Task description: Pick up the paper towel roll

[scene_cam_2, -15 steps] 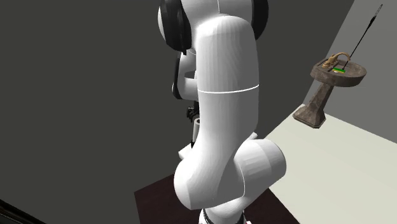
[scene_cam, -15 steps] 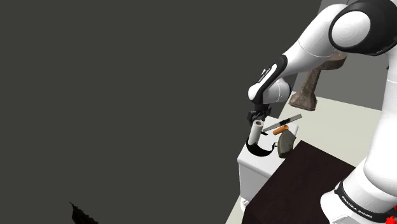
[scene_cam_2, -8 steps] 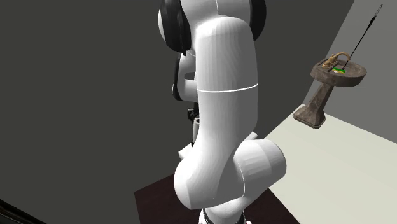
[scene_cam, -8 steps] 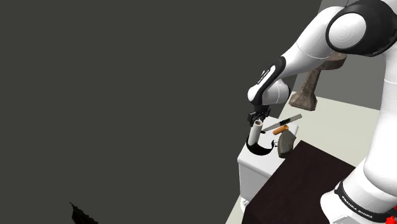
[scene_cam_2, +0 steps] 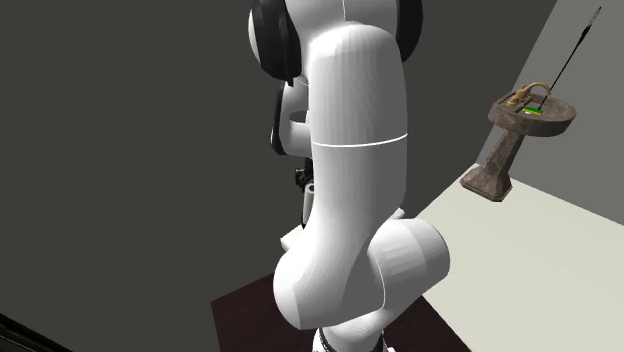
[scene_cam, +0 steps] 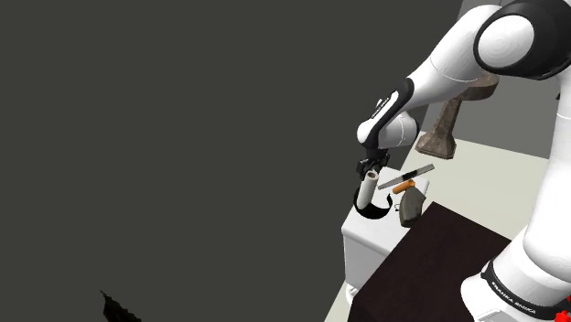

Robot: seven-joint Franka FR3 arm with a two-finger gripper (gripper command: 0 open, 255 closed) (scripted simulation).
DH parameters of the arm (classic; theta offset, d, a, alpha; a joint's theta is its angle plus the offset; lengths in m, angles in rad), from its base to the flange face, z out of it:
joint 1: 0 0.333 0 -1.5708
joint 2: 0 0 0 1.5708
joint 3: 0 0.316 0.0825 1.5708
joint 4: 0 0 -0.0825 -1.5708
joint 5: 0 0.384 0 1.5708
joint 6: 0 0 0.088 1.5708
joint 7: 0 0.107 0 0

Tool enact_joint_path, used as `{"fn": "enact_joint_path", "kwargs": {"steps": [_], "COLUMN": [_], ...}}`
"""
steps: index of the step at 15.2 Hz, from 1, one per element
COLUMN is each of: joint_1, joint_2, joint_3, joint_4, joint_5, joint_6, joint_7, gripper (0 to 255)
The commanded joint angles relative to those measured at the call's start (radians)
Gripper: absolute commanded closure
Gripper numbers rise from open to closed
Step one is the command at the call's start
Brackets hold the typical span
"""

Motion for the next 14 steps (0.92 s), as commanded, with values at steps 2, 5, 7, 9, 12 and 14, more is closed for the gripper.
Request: {"fn": "enact_joint_path", "kwargs": {"steps": [2,5,7,9,12,14], "joint_1": [0.012,0.021,0.027,0.031,0.036,0.036], "joint_2": [-0.04,-0.079,-0.105,-0.13,-0.167,-0.169], "joint_3": [-0.015,-0.03,-0.038,-0.045,-0.054,-0.054], "joint_4": [-0.008,-0.012,-0.013,-0.013,-0.011,-0.011], "joint_5": [-0.024,-0.049,-0.065,-0.082,-0.105,-0.107], "joint_6": [-0.031,-0.065,-0.089,-0.112,-0.149,-0.151], "joint_7": [0.02,0.04,0.053,0.066,0.085,0.086], "gripper": [255,255,255,255,255,255]}}
